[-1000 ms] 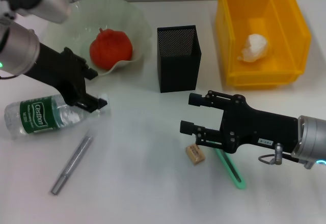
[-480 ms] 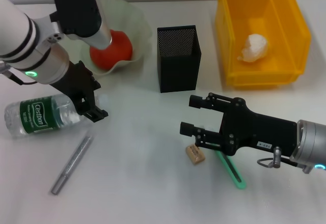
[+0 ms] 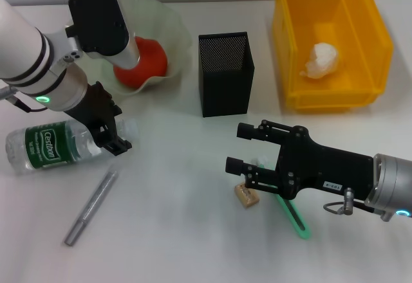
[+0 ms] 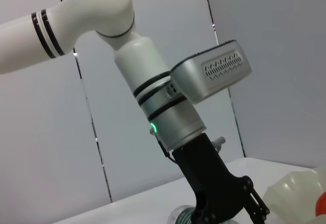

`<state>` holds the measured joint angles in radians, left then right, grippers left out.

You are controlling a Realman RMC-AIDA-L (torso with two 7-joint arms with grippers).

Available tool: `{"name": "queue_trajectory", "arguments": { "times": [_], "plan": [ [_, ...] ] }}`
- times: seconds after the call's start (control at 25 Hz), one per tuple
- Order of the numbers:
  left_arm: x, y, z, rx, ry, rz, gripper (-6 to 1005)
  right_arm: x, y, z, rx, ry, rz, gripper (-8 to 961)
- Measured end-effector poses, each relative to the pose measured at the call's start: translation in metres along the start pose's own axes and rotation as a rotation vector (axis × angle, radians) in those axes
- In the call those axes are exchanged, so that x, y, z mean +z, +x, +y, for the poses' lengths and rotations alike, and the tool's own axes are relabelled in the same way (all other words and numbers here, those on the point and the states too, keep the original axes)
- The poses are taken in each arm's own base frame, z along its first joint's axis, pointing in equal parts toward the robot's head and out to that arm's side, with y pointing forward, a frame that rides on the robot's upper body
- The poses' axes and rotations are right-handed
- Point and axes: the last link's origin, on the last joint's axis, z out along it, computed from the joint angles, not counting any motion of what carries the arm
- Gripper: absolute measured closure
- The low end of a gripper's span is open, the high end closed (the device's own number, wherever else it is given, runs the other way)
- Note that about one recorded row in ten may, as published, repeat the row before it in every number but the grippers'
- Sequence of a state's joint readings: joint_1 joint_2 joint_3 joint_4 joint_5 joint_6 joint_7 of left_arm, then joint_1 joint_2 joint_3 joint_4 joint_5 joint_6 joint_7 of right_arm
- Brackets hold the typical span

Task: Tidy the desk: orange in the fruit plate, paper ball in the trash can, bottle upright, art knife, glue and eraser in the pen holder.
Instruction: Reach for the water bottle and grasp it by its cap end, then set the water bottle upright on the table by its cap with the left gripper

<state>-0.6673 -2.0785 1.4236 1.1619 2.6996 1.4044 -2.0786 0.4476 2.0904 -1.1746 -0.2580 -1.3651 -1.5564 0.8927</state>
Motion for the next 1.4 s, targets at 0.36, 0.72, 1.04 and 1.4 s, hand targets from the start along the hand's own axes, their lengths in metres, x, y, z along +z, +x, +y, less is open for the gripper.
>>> {"name": "queue_trajectory", "arguments": {
  "times": [0.36, 0.72, 1.04, 1.4],
  "plan": [
    [0.007, -0.001, -0.003, -0.002, 0.029, 0.005, 291, 0.000, 0.000, 0.000, 0.005, 0.004, -0.003, 269],
    [0.013, -0.005, -0.002, 0.035, 0.052, -0.044, 341, 0.000, 0.001, -0.001, 0.008, 0.013, -0.004, 270],
    [0.011, -0.004, -0.004, 0.021, 0.067, -0.029, 540, 0.000, 0.000, -0.002, 0.008, 0.018, -0.007, 271],
    [-0.031, -0.021, -0.009, -0.135, 0.097, 0.274, 548, 0.000, -0.001, -0.003, 0.007, 0.024, -0.014, 269]
  ]
}}
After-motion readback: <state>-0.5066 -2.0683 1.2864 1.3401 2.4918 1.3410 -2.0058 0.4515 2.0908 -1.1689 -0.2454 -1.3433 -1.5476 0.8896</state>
